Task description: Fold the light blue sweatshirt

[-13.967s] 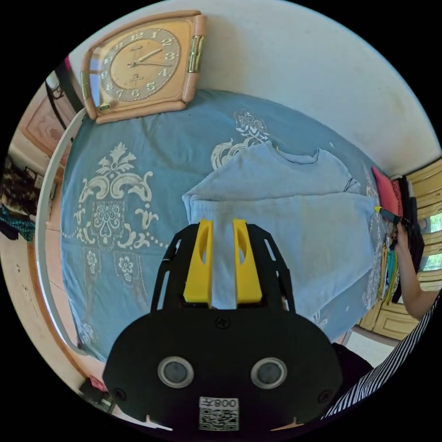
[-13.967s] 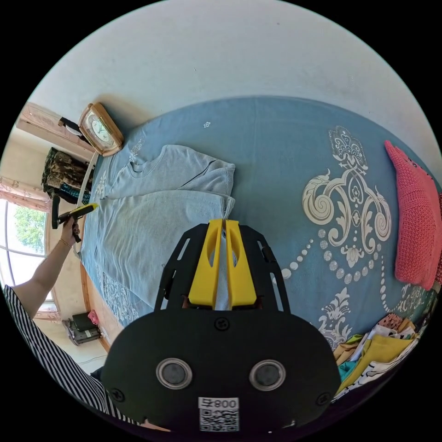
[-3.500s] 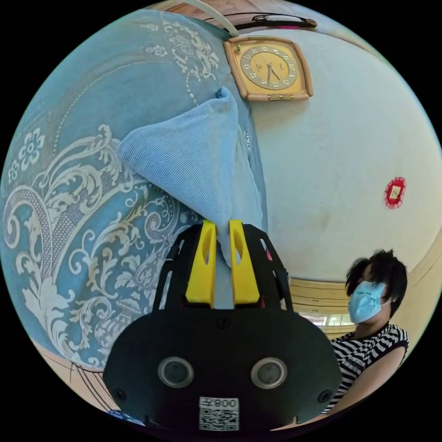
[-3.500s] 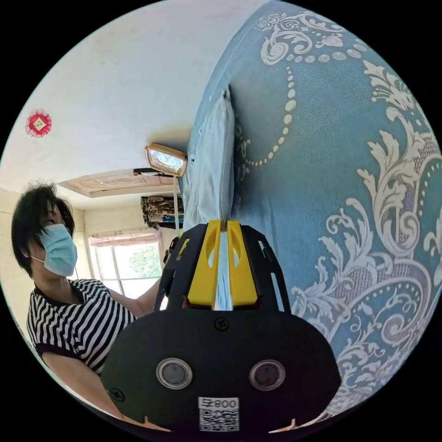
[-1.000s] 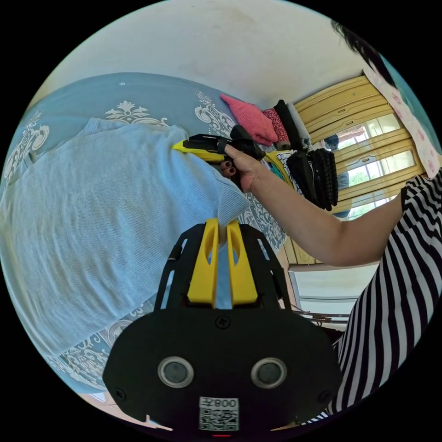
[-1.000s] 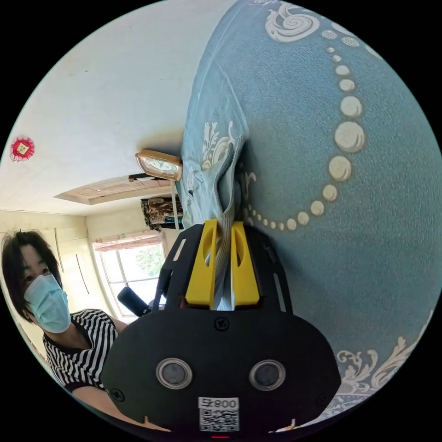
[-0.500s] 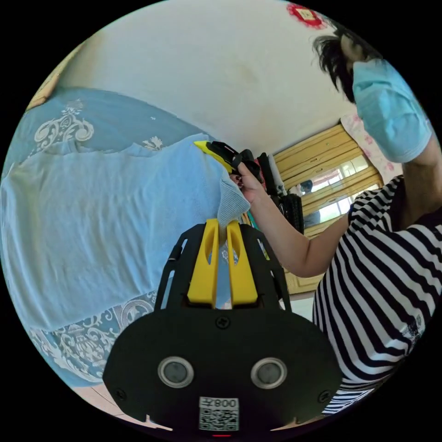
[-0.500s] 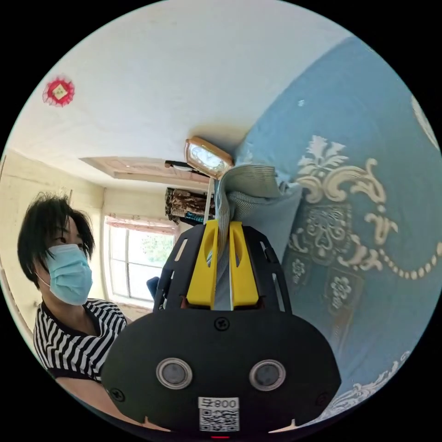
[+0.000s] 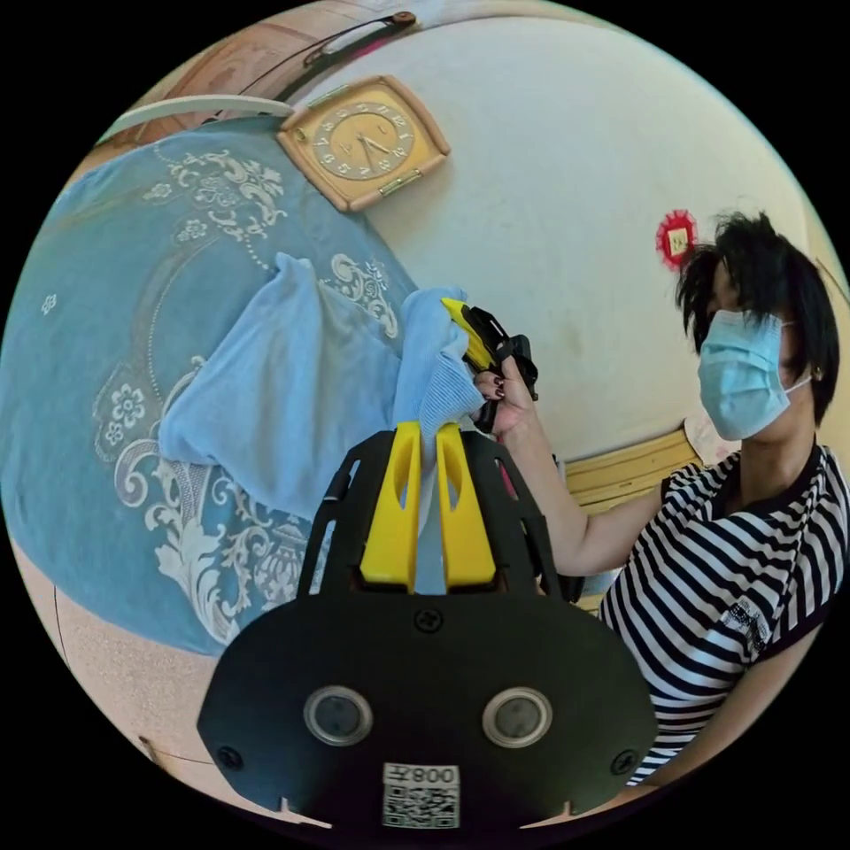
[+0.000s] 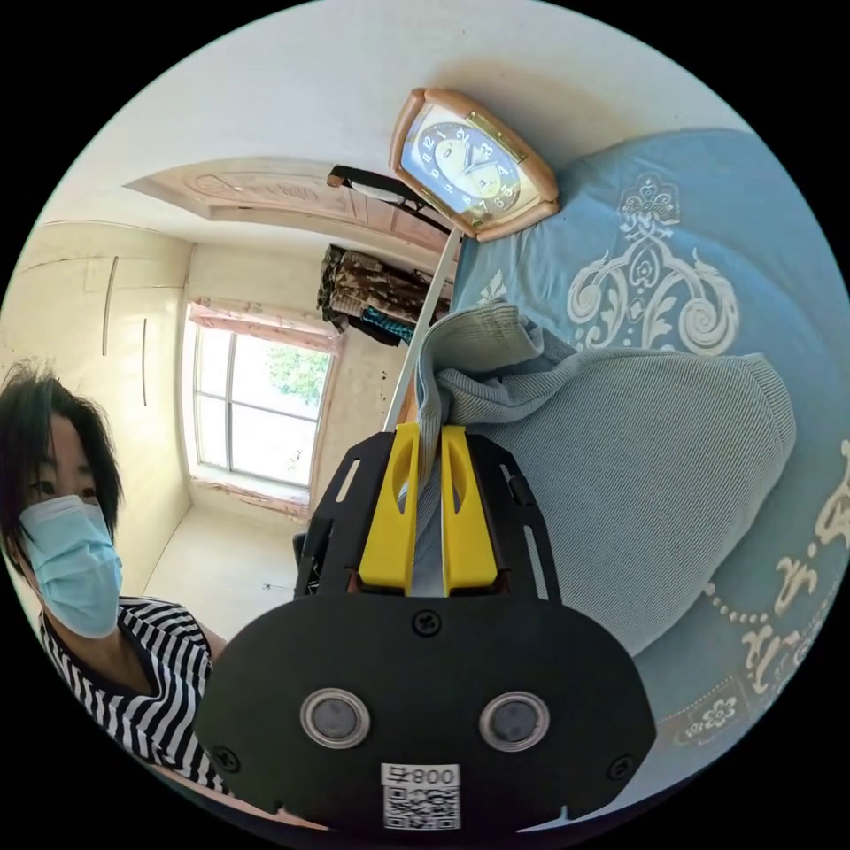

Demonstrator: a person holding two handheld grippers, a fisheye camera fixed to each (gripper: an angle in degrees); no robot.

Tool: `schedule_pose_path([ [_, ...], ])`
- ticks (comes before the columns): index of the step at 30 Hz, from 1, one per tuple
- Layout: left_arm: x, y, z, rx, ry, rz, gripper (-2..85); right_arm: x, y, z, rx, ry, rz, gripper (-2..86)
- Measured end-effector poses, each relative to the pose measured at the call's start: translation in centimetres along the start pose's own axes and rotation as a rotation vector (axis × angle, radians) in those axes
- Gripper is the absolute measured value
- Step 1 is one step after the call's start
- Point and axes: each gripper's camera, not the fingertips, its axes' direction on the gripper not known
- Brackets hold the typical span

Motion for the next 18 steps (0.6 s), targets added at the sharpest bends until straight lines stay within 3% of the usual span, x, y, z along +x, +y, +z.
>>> schedule_pose_path([
  [11,-15.0,-1.1,-6.6,0.143,-0.004,-0.274,3.4,5.3,-5.9,20.5,-0.213,0.190,0.038,5.6],
  [18,-21.3,-1.3,-8.9,0.211,0.063,-0.388,3.7,6.6,-7.5,26.3,-0.238,0.176,-0.014,6.4],
])
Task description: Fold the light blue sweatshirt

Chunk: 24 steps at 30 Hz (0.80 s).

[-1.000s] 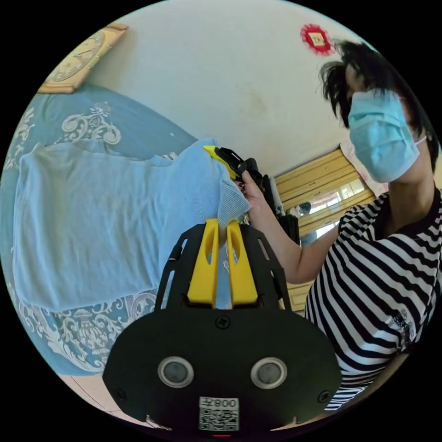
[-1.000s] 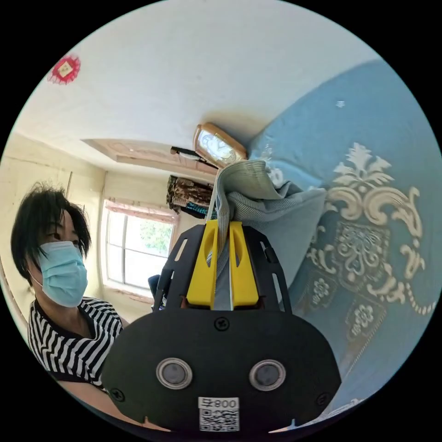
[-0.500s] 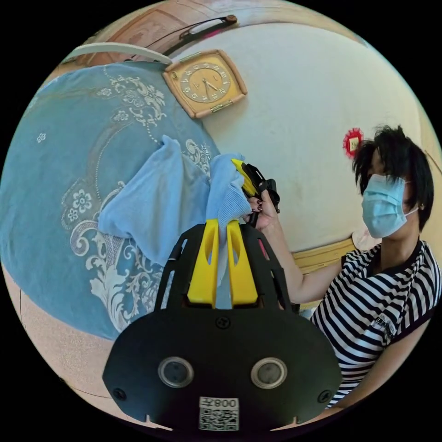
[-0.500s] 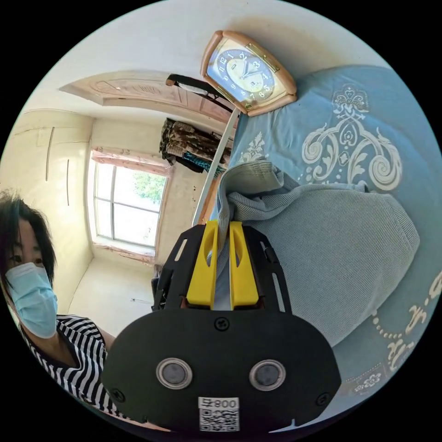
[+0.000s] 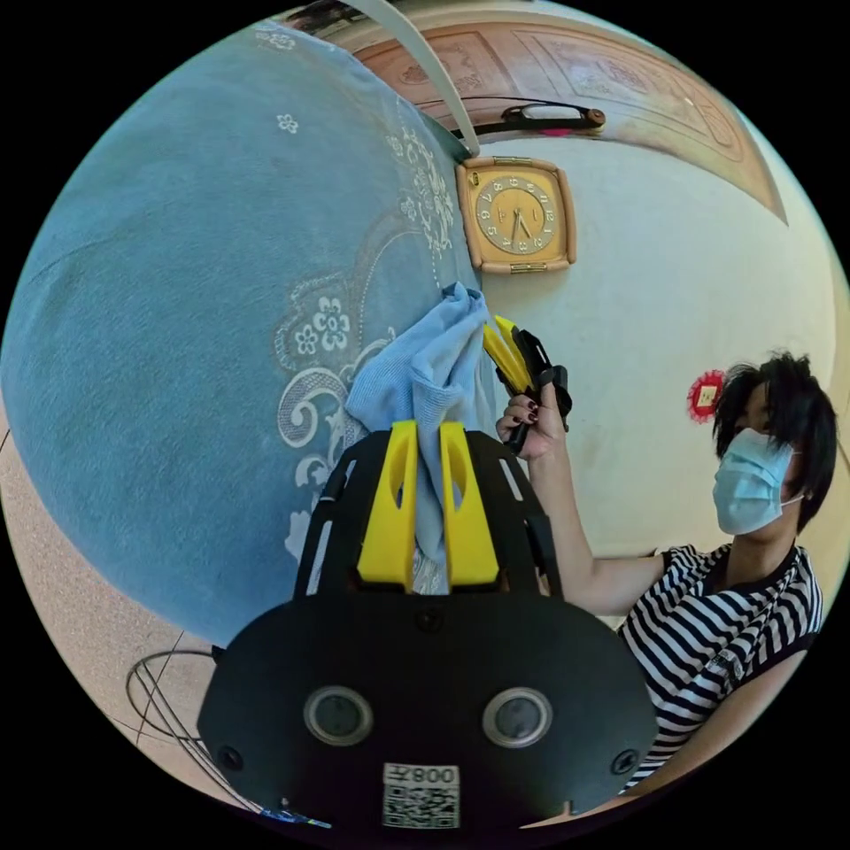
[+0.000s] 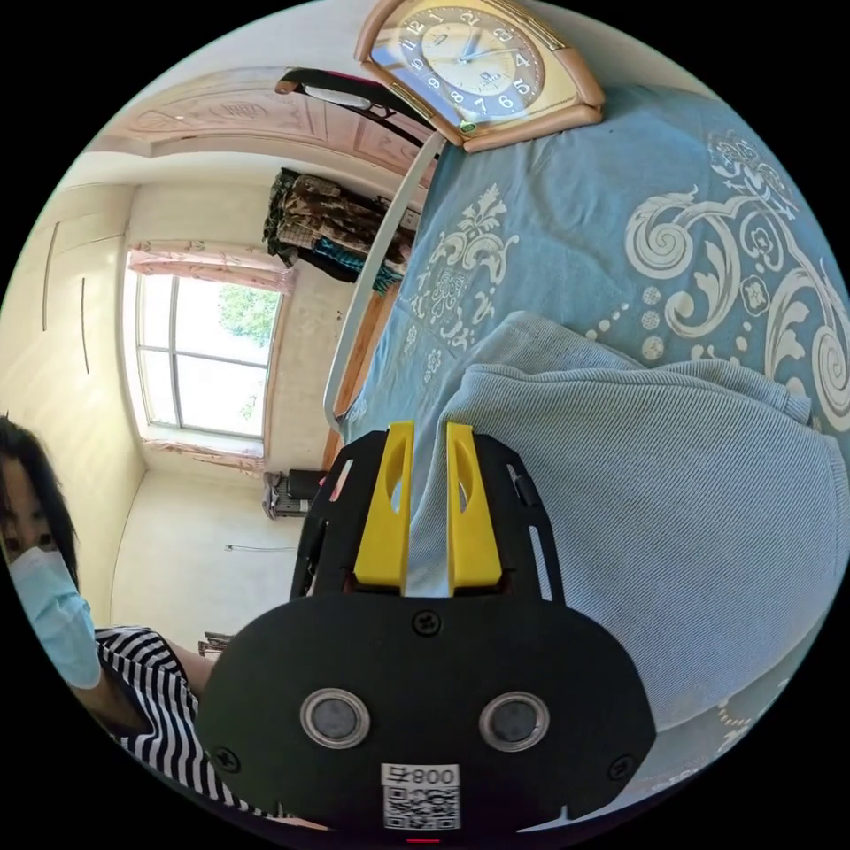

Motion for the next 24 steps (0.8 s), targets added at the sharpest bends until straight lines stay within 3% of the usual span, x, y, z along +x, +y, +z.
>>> schedule_pose_path([
  [6,-2.8,-1.4,-3.6,0.115,0.056,-0.047,3.1,-0.8,1.1,1.9,0.007,-0.043,-0.119,2.6],
  [9,-2.9,-2.0,-4.3,0.111,0.052,-0.021,2.9,-1.4,1.9,5.3,-0.112,0.000,-0.207,0.9],
  [11,-3.3,-2.8,-4.2,0.080,0.032,-0.012,2.9,-0.6,1.2,9.4,-0.236,0.150,-0.211,0.5],
  [14,-4.2,-3.7,-4.2,0.070,0.029,-0.038,3.7,0.7,-0.2,12.6,-0.326,0.164,-0.192,0.3],
  [24,-5.6,-3.8,-5.0,-0.033,0.037,-0.110,10.7,2.9,6.6,6.8,-0.205,0.044,-0.180,3.2],
])
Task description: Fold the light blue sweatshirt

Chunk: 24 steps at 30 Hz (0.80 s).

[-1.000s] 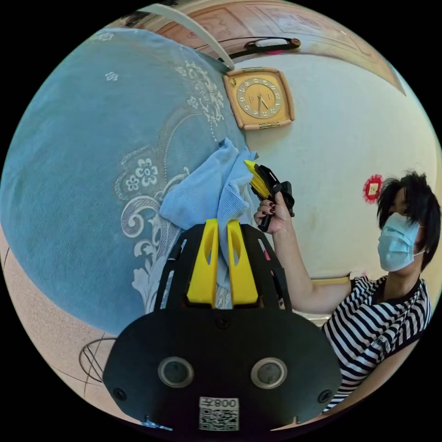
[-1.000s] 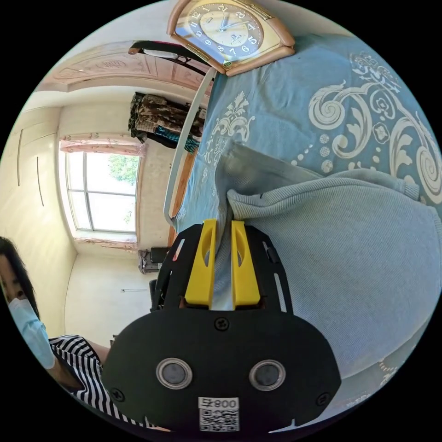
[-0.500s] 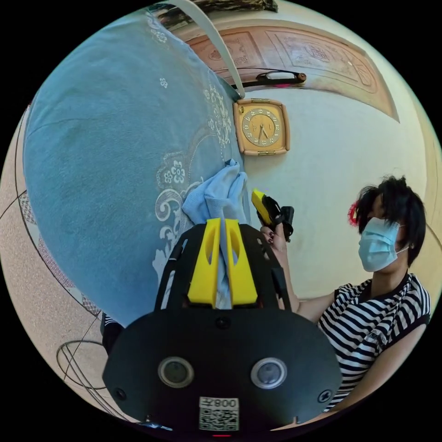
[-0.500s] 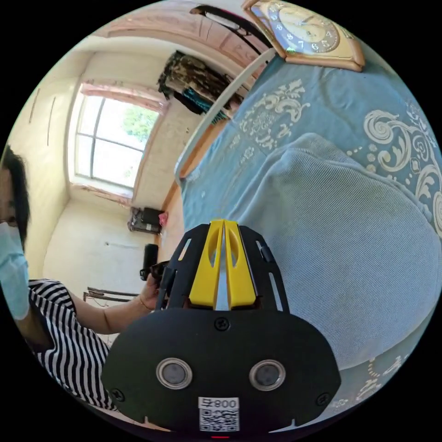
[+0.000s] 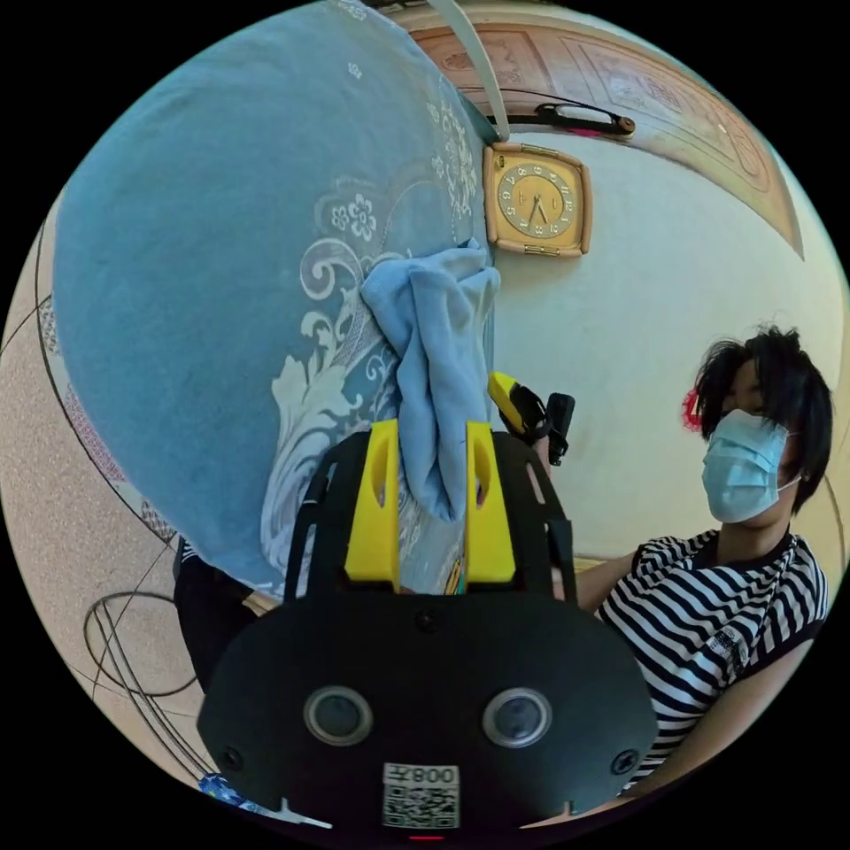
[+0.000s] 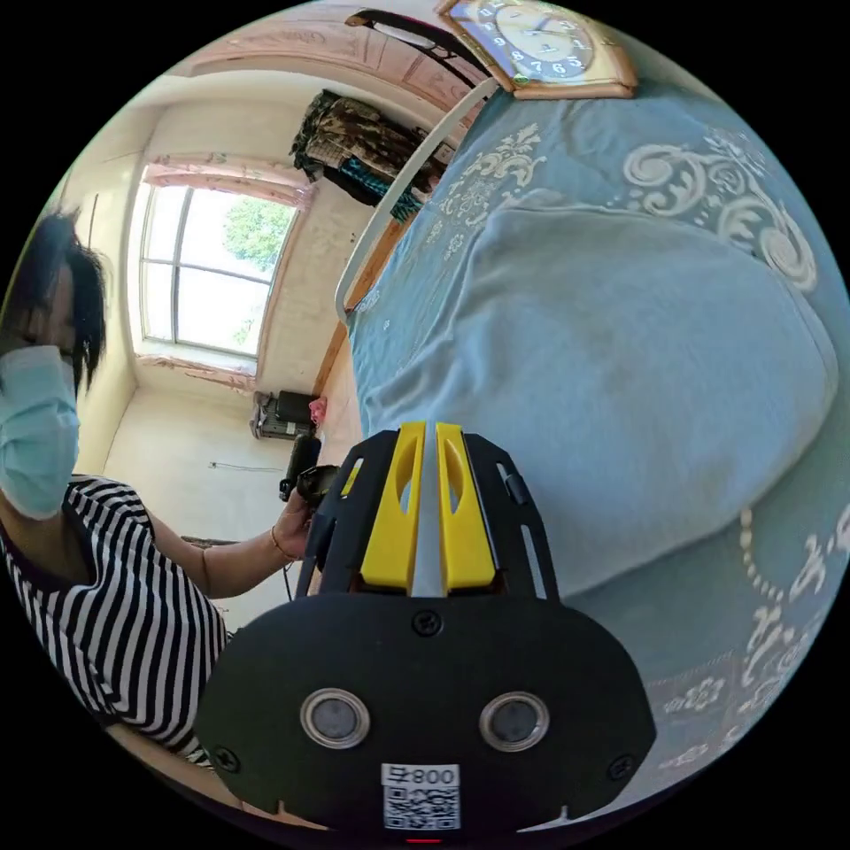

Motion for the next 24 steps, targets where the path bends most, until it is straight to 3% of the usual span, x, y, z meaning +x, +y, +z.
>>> schedule_pose_path([
  [9,-0.3,0.5,4.9,-0.276,0.133,-0.046,12.5,4.4,13.8,-3.3,0.103,-0.096,0.397,9.6],
  [12,0.0,1.2,7.2,-0.368,0.150,-0.055,8.1,5.6,16.3,-1.8,0.093,-0.217,0.465,11.5],
  [18,0.4,2.2,8.2,-0.336,0.196,-0.089,3.7,5.0,18.4,0.1,0.132,-0.390,0.456,12.8],
  [24,1.7,3.9,5.9,-0.311,0.124,-0.045,4.9,4.1,20.7,0.9,0.137,-0.492,0.505,7.6],
])
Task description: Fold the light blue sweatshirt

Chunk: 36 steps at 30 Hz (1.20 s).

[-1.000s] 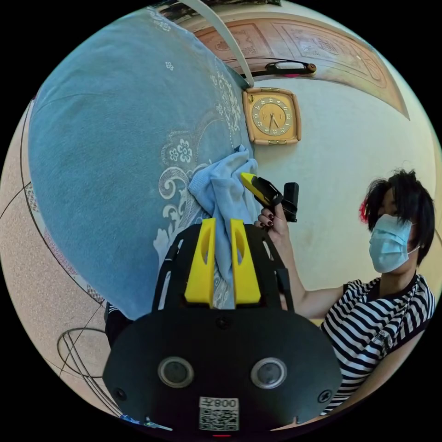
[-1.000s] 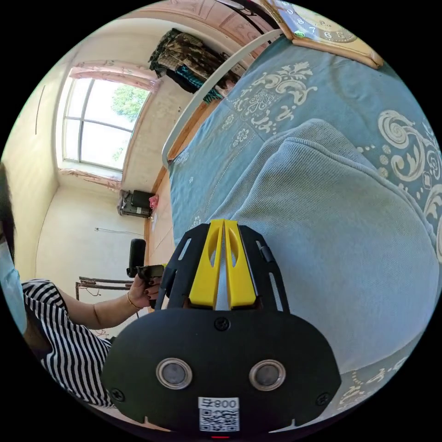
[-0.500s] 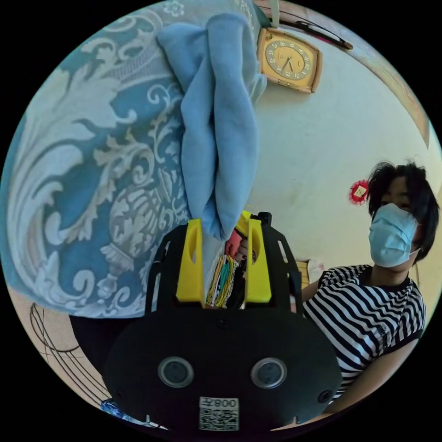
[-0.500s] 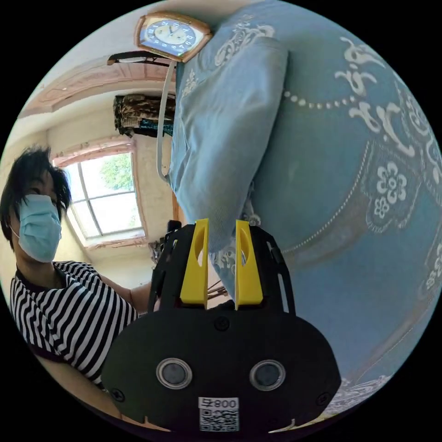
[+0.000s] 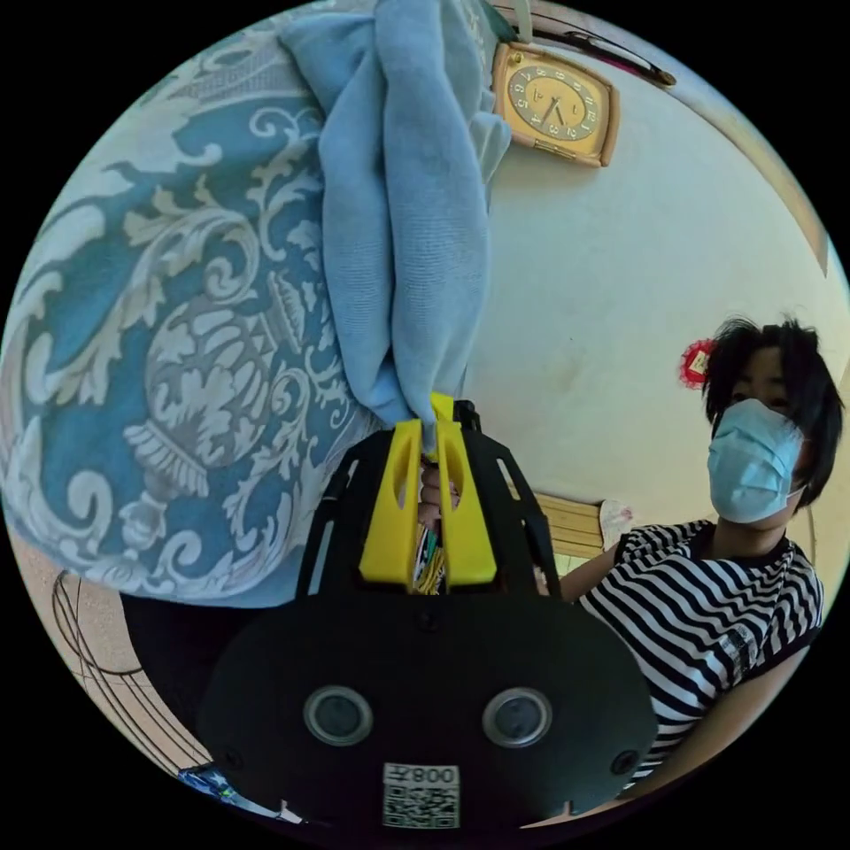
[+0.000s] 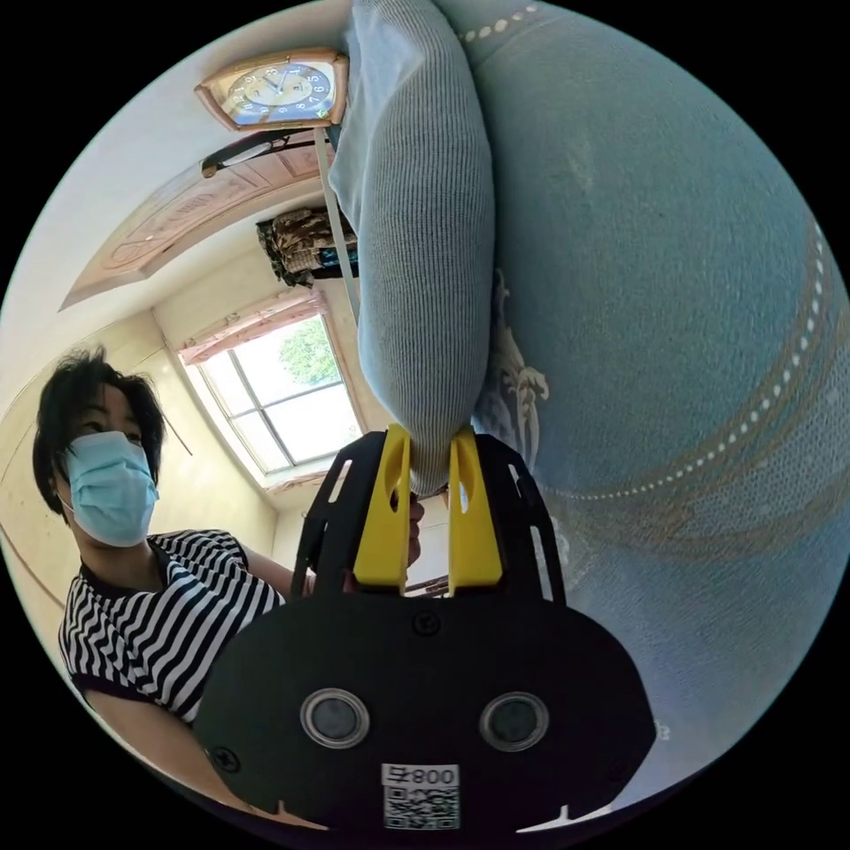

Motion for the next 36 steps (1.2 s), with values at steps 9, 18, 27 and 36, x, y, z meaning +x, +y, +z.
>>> schedule_pose_path([
  [9,-0.1,4.9,-3.6,0.314,0.135,-0.043,19.0,-7.3,5.7,-2.2,0.011,-0.070,-0.073,5.7],
  [18,1.3,6.9,-2.1,0.535,0.360,0.009,19.5,-12.9,13.4,-3.3,0.002,-0.067,-0.092,5.4],
  [27,4.5,10.0,1.2,0.485,0.202,-0.026,6.0,-17.9,24.2,-4.6,0.025,-0.077,-0.074,5.4],
  [36,14.9,20.0,7.0,0.379,0.045,0.021,4.3,-27.7,39.7,-9.0,0.061,-0.104,-0.082,4.6],
])
